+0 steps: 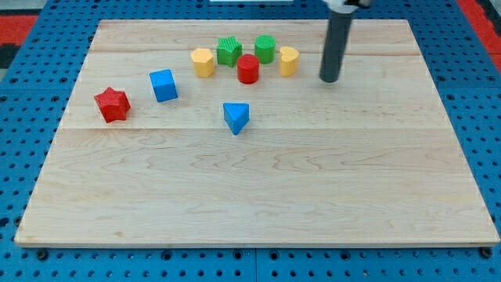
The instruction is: Place the red circle and yellow heart to form a diagonal line
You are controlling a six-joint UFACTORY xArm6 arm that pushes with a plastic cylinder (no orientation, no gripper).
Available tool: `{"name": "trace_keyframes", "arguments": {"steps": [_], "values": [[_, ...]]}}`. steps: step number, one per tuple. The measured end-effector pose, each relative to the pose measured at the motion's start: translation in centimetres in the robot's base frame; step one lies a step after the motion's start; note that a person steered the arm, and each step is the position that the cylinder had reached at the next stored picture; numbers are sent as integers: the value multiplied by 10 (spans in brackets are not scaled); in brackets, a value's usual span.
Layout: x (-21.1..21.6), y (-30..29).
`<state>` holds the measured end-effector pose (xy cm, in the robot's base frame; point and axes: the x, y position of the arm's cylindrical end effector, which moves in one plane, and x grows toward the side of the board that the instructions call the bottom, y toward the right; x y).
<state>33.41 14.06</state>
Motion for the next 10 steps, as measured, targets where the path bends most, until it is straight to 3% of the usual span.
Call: {"name": "trace_keyframes", "arguments": {"steps": [1, 2, 3, 4, 6, 8, 10], "values": [[-46, 15], [-54, -52], [-35, -150], [3, -200], [53, -212], [105, -274], [40, -237]]}}
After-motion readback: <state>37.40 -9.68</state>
